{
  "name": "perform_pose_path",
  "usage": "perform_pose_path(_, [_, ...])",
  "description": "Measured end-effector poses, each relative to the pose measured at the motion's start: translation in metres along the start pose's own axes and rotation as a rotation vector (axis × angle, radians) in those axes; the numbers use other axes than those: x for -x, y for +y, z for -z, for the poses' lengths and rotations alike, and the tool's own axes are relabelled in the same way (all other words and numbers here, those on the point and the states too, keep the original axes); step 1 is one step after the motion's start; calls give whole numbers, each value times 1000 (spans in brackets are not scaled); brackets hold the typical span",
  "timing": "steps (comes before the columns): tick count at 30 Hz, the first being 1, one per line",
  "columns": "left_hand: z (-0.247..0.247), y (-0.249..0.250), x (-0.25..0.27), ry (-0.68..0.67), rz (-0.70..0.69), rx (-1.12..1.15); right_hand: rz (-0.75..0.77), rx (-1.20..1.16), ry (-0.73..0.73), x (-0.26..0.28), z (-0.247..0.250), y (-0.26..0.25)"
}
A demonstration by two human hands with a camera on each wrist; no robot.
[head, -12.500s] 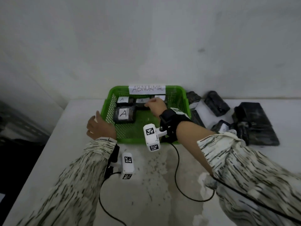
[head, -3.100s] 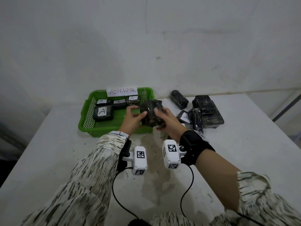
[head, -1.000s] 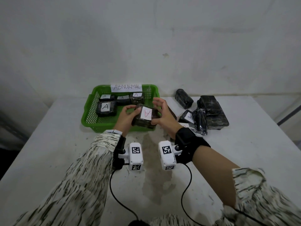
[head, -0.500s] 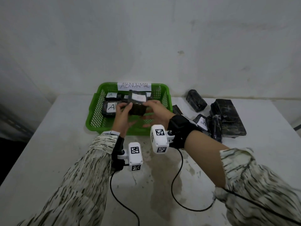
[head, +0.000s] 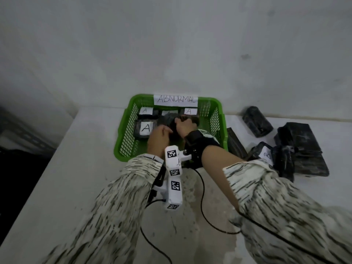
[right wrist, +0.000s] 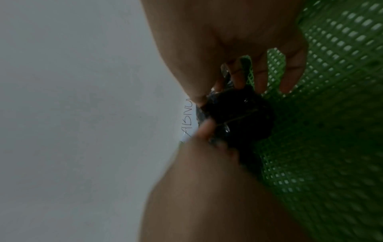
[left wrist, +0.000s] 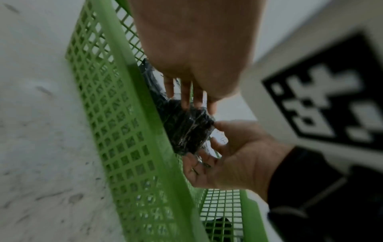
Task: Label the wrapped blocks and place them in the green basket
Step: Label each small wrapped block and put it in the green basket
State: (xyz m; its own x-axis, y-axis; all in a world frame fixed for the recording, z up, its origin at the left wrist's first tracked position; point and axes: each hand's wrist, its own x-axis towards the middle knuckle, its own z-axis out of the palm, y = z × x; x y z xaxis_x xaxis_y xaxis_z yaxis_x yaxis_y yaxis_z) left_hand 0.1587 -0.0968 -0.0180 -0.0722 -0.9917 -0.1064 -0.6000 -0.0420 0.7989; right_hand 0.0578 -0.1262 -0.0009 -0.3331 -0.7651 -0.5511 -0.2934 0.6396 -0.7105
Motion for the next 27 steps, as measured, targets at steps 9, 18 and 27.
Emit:
perform_pose_path(9, [16,-20,-22,-28,147,287,142,97,-222,-14,14,-12])
perform_pose_path(18, [10,-13,-24,-193,191,374,113,85,-206,-22,27,-8])
perform_pose_path(27, [6,2,-23,-141,203,442,43,160,-162,-20,48,-3])
